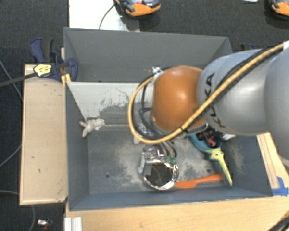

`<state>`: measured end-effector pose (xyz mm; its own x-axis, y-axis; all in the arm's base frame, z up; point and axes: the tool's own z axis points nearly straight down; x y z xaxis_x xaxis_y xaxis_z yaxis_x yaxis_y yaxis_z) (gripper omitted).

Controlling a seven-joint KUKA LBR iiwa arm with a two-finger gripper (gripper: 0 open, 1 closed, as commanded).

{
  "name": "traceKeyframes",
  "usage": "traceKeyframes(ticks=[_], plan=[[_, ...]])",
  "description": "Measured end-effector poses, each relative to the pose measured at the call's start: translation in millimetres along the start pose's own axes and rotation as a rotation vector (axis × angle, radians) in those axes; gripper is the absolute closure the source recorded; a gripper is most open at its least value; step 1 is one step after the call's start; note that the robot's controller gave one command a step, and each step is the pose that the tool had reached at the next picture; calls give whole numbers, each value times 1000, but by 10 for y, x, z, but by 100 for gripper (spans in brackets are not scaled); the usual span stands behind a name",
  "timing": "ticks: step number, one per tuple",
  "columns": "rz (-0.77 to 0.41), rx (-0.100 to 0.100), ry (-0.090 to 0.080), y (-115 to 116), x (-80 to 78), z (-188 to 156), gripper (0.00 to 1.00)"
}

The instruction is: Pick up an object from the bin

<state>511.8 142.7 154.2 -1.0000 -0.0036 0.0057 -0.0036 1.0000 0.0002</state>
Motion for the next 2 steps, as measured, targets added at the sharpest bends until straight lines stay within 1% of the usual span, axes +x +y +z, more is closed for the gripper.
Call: traceKeyframes(ticks=[1, 2], plan=[[5, -1, -8, -8, -20, -40, 0], [-204, -1, -14, -448, -158, 590, 0]])
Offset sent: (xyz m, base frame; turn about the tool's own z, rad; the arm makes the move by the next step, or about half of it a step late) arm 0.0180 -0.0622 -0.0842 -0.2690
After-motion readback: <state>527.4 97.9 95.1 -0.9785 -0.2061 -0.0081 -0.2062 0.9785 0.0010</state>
